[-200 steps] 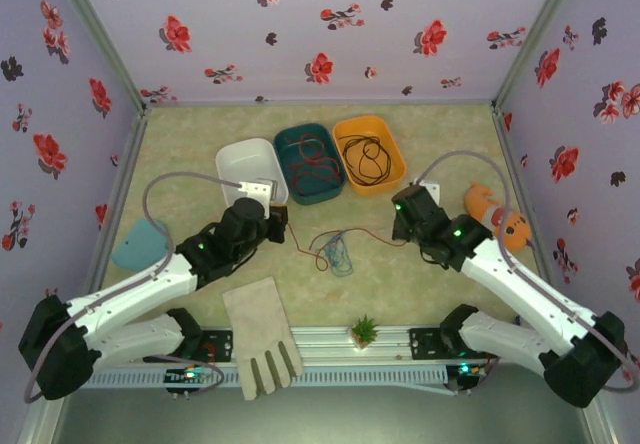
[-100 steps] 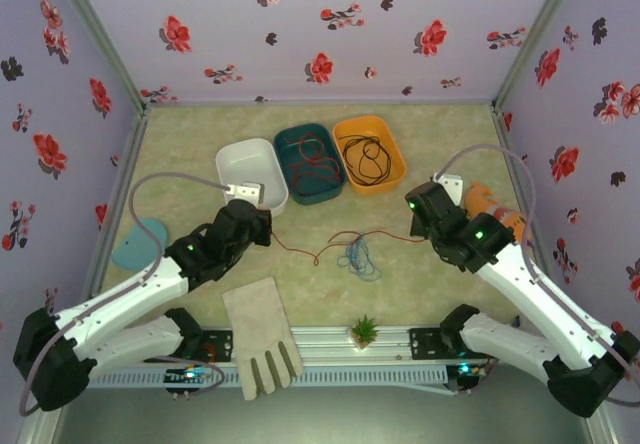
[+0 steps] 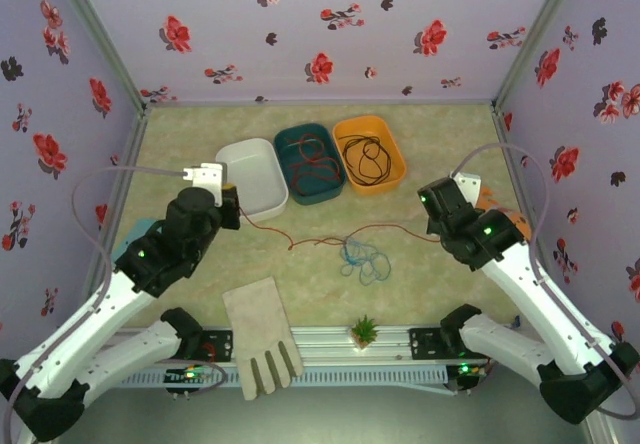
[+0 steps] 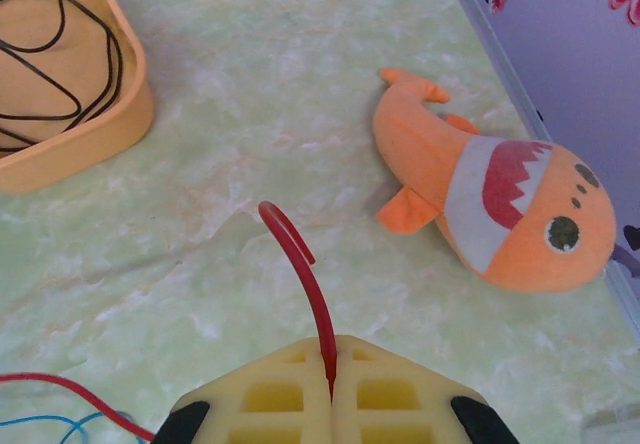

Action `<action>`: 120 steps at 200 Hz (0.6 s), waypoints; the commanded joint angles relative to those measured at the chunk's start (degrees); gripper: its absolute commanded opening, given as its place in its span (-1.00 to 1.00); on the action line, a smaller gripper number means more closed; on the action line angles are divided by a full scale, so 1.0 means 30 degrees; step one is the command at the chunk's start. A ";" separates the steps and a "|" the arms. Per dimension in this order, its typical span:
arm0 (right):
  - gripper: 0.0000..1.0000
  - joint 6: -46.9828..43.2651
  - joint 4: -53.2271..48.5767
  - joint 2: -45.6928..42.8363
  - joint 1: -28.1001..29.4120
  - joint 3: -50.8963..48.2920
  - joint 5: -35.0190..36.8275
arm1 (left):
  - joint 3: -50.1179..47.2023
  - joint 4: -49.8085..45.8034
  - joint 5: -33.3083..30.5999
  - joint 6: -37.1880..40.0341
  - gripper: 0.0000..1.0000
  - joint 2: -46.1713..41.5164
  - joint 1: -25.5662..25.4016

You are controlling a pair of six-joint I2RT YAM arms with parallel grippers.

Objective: Untangle the cables

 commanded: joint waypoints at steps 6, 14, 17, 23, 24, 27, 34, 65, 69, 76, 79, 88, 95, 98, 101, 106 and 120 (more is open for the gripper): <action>-1.00 -0.0378 0.0122 -0.0295 -0.0529 -0.0344 0.0214 | 0.0880 -0.0447 -0.0354 0.1175 -1.00 -0.0341 0.0161; -1.00 -0.0415 0.0256 -0.0360 -0.0706 -0.0498 0.0067 | 0.0968 -0.0363 -0.0449 0.1336 -1.00 -0.0373 0.0140; -1.00 -0.0460 0.0349 -0.0353 -0.0770 -0.0563 -0.0002 | 0.0994 -0.0333 -0.0454 0.1369 -1.00 -0.0392 0.0161; -1.00 -0.0490 0.0484 -0.0398 -0.0921 -0.0659 -0.0141 | 0.1002 -0.0182 -0.0467 0.1553 -1.00 -0.0432 0.0189; -1.00 -0.0499 0.0499 -0.0404 -0.0930 -0.0658 -0.0156 | 0.1002 -0.0145 -0.0467 0.1587 -1.00 -0.0432 0.0191; -1.00 -0.0511 0.0566 -0.0394 -0.1025 -0.0693 -0.0213 | 0.1002 -0.0057 -0.0519 0.1679 -1.00 -0.0458 0.0186; -1.00 -0.0578 0.0722 -0.0408 -0.1188 -0.0799 -0.0347 | 0.1002 0.0153 -0.0568 0.1849 -1.00 -0.0490 0.0216; -1.00 -0.0799 0.1295 -0.0405 -0.1771 -0.1082 -0.0867 | 0.0929 0.1231 -0.0718 0.2648 -1.00 -0.0460 0.0382; -1.00 -0.0816 0.1338 -0.0394 -0.1825 -0.1093 -0.0874 | 0.0915 0.1401 -0.0703 0.2721 -1.00 -0.0461 0.0409; -1.00 -0.0801 0.1403 -0.0383 -0.1911 -0.1162 -0.0933 | 0.0885 0.1691 -0.0702 0.2820 -1.00 -0.0436 0.0468; -1.00 -0.0820 0.1441 -0.0395 -0.1946 -0.1163 -0.0966 | 0.0885 0.1795 -0.0709 0.2928 -1.00 -0.0433 0.0484; -1.00 -0.0802 0.1522 -0.0388 -0.2069 -0.1245 -0.1038 | 0.0885 0.2095 -0.0706 0.3092 -1.00 -0.0433 0.0543; -1.00 -0.0801 0.1629 -0.0402 -0.2144 -0.1332 -0.1126 | 0.0912 0.2342 -0.0717 0.3159 -1.00 -0.0432 0.0646; -1.00 -0.0801 0.1667 -0.0408 -0.2184 -0.1352 -0.1159 | 0.0928 0.2466 -0.0704 0.3194 -1.00 -0.0432 0.0675; -1.00 -0.0812 0.1694 -0.0409 -0.2244 -0.1384 -0.1188 | 0.0941 0.2554 -0.0717 0.3242 -1.00 -0.0432 0.0715; -1.00 -0.0833 0.1756 -0.0366 -0.2319 -0.1443 -0.1224 | 0.0969 0.2722 -0.0755 0.3329 -1.00 -0.0447 0.0747; -1.00 -0.0832 0.1796 -0.0300 -0.2568 -0.1535 -0.1296 | 0.1029 0.3126 -0.0822 0.3528 -1.00 -0.0505 0.0900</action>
